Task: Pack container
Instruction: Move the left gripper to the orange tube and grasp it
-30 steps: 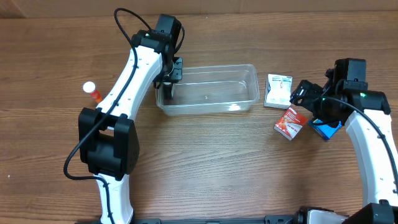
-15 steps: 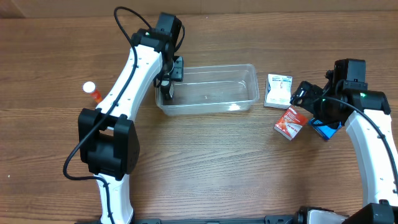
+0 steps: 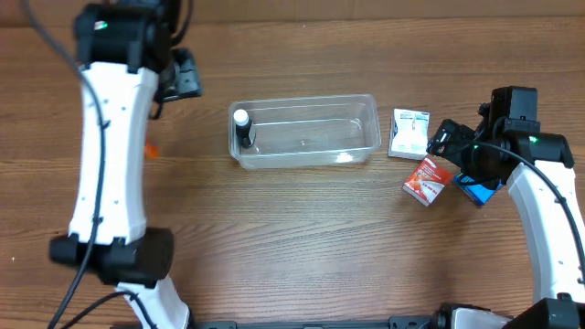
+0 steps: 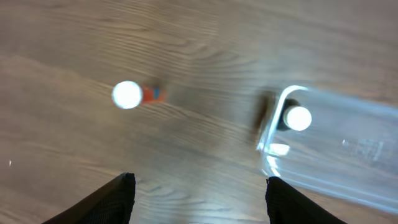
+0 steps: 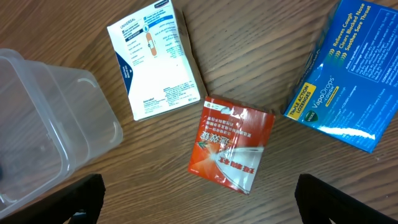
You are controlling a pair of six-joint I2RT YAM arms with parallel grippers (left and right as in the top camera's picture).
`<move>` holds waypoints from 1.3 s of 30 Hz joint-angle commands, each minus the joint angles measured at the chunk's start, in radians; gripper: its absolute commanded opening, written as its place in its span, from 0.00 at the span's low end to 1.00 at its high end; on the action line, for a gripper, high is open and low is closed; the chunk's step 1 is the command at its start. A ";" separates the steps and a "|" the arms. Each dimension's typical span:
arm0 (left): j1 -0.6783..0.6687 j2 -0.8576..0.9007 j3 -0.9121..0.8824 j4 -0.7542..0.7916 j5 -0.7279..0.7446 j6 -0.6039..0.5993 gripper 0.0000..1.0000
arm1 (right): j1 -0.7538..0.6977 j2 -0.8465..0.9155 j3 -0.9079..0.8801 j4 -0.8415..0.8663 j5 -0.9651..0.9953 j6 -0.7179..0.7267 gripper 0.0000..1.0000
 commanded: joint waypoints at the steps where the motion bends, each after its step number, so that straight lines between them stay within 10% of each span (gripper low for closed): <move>1: 0.036 -0.087 -0.029 -0.004 -0.037 -0.086 0.73 | -0.005 -0.003 0.027 0.005 0.010 0.000 1.00; 8: 0.208 -0.092 -0.243 0.034 -0.018 -0.152 1.00 | -0.005 -0.003 0.027 0.004 0.010 0.000 1.00; 29: 0.351 0.162 -0.555 0.465 0.192 0.048 1.00 | -0.005 -0.003 0.027 0.004 0.010 0.001 1.00; 39: 0.351 0.180 -0.555 0.443 0.224 0.048 0.54 | -0.005 -0.003 0.027 0.004 0.009 0.001 1.00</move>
